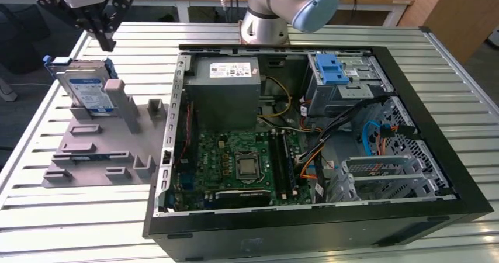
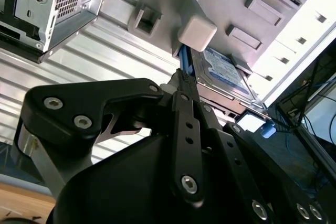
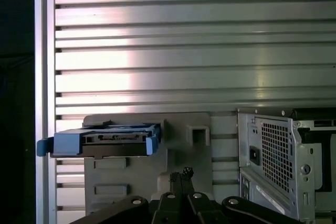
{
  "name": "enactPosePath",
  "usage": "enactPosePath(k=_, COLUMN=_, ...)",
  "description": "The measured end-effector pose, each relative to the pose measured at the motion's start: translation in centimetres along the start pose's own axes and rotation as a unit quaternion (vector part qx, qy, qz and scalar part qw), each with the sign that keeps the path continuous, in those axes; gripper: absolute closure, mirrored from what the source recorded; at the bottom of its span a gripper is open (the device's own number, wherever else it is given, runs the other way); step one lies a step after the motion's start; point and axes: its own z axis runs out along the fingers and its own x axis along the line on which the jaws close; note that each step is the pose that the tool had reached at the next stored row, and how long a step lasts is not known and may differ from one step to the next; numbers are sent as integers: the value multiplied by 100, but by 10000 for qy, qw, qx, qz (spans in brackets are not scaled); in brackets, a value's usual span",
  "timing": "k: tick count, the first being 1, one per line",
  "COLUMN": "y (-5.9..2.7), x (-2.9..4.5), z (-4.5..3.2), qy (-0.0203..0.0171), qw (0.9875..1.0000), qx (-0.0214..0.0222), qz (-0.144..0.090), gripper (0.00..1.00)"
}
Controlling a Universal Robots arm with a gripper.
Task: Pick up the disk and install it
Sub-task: 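Reach for the disk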
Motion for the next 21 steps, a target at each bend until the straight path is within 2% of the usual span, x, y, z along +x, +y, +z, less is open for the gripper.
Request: enactPosePath(k=21, y=92, x=243, z=29, qy=4, qw=10000, qx=1, qz=1, gripper=89)
